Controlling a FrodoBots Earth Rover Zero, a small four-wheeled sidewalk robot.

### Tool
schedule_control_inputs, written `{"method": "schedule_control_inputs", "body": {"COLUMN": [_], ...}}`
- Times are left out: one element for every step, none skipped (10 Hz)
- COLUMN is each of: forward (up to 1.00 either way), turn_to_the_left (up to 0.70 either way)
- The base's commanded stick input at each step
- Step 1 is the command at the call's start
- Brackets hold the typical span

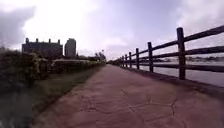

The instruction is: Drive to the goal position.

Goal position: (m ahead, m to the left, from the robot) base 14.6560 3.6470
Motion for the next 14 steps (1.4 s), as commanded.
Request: {"method": "schedule_control_inputs", "body": {"forward": [1.0, 1.0, 1.0, 1.0, 1.0, 1.0, 1.0, 1.0, 1.0, 1.0, 1.0, 1.0, 1.0, 1.0], "turn_to_the_left": [0.0, 0.0, 0.0, 0.0, 0.0, 0.0, 0.0, 0.0, 0.0, 0.0, 0.0, 0.0, 0.0, 0.0]}}
